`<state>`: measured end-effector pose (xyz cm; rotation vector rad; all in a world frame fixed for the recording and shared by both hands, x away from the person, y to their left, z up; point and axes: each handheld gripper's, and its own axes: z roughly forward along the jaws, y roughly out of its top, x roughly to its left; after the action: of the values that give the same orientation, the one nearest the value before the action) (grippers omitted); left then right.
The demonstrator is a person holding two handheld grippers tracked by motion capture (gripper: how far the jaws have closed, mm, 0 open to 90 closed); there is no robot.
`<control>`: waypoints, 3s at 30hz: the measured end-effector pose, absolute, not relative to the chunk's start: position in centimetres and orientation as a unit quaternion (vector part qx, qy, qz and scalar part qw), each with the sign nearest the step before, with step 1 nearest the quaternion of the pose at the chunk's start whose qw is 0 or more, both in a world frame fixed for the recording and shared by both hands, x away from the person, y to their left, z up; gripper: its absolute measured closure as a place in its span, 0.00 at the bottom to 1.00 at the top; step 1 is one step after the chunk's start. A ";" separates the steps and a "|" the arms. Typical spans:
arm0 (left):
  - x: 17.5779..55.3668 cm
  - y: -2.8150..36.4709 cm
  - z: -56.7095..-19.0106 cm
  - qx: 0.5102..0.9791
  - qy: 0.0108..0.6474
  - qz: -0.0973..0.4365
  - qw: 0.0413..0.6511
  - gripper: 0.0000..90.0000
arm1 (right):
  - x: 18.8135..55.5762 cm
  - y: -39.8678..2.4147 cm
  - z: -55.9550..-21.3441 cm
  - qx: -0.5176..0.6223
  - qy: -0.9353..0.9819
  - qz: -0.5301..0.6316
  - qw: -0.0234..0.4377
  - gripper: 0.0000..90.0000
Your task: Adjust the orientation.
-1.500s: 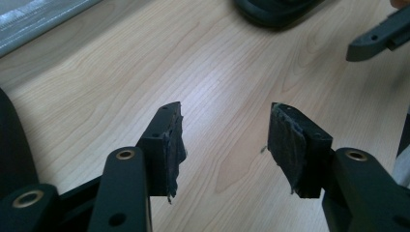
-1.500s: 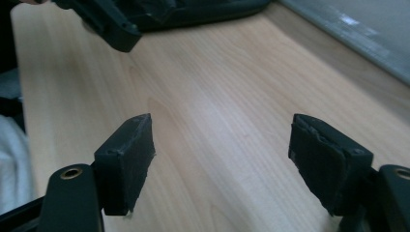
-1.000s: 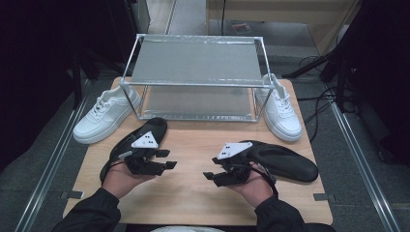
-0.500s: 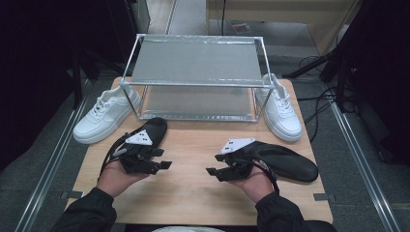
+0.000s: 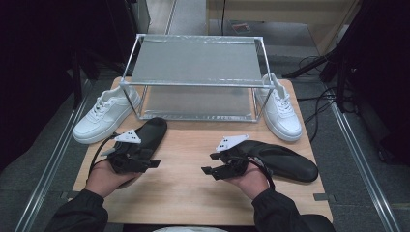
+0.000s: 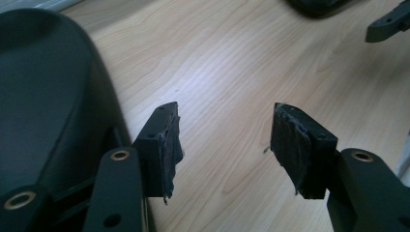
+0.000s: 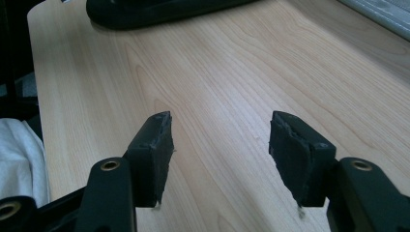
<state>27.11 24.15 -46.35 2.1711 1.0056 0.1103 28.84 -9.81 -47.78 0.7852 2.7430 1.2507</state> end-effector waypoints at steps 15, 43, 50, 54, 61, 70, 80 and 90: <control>29.2 27.3 -46.8 0.826 0.436 0.063 0.352 0.49 | 28.9 -9.8 -47.9 0.253 0.881 0.401 0.011 0.48; 33.7 26.4 -50.4 0.853 0.432 0.045 0.290 0.67 | 29.0 -9.8 -48.1 0.255 0.883 0.394 0.021 0.47; 33.7 26.6 -49.8 0.855 0.422 0.040 0.298 0.87 | 28.9 -9.8 -48.0 0.255 0.882 0.395 0.022 0.47; 33.5 26.7 -49.0 0.854 0.417 0.036 0.310 0.89 | 28.9 -9.9 -48.0 0.256 0.881 0.396 0.023 0.47; 32.8 25.5 -46.6 0.854 0.399 0.027 0.331 0.91 | 28.9 -10.0 -48.0 0.257 0.881 0.397 0.026 0.47; 32.5 22.2 -45.7 0.870 0.361 0.010 0.334 0.90 | 28.6 -10.4 -48.0 0.264 0.879 0.396 0.031 0.47; 32.3 17.1 -45.8 0.888 0.318 -0.022 0.332 0.90 | 28.1 -11.5 -48.0 0.280 0.873 0.397 0.039 0.47; 32.6 13.2 -46.7 0.891 0.302 -0.045 0.336 0.89 | 27.7 -12.0 -48.1 0.293 0.870 0.395 0.042 0.47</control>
<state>32.61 13.23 -46.66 2.3230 0.7883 -0.1183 27.65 -12.01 -48.15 0.8975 2.6603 1.2084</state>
